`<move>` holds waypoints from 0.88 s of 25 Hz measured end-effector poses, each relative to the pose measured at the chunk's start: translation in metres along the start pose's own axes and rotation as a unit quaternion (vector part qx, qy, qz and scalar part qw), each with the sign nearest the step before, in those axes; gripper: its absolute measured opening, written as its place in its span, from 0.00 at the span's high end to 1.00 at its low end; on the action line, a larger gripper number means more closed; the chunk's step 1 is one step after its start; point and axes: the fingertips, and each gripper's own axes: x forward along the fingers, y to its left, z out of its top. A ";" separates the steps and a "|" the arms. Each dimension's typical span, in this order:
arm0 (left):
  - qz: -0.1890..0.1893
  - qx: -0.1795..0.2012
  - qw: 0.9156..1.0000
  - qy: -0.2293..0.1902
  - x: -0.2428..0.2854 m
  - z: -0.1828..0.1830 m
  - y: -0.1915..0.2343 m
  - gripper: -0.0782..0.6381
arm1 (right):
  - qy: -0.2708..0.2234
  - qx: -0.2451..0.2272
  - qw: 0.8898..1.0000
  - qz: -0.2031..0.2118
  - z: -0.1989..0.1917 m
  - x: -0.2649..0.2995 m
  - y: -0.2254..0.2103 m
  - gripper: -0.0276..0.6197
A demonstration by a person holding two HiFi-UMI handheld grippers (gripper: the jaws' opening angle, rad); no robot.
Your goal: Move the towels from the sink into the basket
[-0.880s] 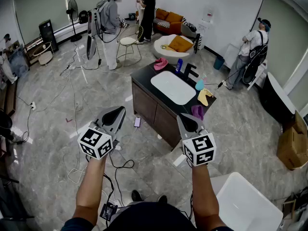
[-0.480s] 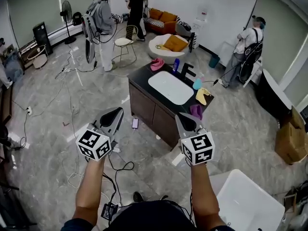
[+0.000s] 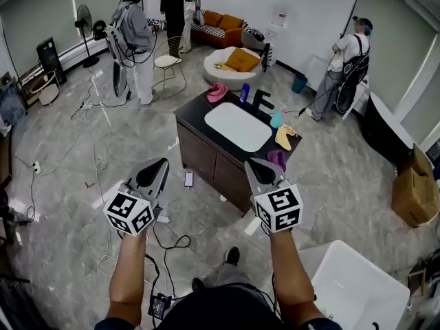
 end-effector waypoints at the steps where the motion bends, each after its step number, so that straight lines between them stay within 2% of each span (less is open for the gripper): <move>1: 0.003 0.000 1.000 0.002 0.005 -0.002 0.003 0.88 | 0.000 0.001 1.000 0.001 -0.001 0.006 -0.007 0.94; 10: 0.048 0.005 0.999 0.021 0.076 -0.008 0.038 0.88 | -0.004 0.016 0.999 0.028 -0.015 0.080 -0.082 0.94; 22: 0.082 0.005 0.996 0.038 0.189 -0.014 0.060 0.88 | -0.003 0.022 0.998 0.063 -0.025 0.160 -0.181 0.94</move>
